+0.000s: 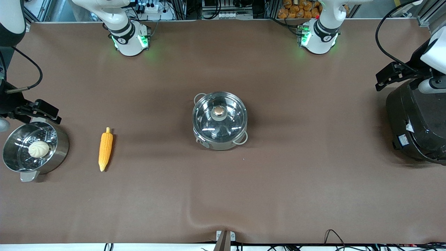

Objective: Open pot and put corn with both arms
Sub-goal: 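Move the left gripper toward the glass lid while the right gripper reaches the corn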

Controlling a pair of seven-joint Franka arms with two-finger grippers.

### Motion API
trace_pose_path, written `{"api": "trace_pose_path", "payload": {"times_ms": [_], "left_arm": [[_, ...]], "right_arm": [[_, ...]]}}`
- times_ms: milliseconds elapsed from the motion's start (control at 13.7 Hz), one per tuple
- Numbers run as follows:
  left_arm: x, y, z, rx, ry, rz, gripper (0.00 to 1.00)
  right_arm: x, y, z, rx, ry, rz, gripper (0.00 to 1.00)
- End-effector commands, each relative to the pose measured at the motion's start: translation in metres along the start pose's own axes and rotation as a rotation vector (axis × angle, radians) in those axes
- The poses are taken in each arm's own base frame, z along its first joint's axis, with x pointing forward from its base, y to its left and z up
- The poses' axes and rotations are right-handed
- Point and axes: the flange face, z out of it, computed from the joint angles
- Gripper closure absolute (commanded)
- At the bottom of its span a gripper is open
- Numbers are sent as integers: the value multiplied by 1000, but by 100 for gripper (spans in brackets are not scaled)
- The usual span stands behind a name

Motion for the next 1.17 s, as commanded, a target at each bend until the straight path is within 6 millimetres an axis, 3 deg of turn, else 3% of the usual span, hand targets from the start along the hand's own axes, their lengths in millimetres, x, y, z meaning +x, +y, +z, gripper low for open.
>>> {"api": "trace_pose_path", "payload": {"times_ms": [0, 220, 293, 439, 659, 878, 1098], "left_arm": [[4, 2, -2, 24, 9, 12, 0], [12, 11, 6, -7, -4, 21, 0], [22, 28, 9, -28, -7, 46, 0], [23, 77, 22, -69, -36, 23, 0], [16, 174, 45, -197, -110, -263, 0], [7, 246, 64, -212, -96, -312, 0], [-8, 329, 106, -182, -151, -441, 0]], "right_arm": [[3, 2, -2, -6, 6, 9, 0], [3, 2, -3, -8, 6, 9, 0], [3, 2, -3, -8, 6, 12, 0], [3, 4, -2, -10, 5, 7, 0], [5, 12, 7, -28, -11, -7, 0], [6, 8, 54, -33, -24, -9, 0], [2, 9, 99, -35, -28, -22, 0]]}}
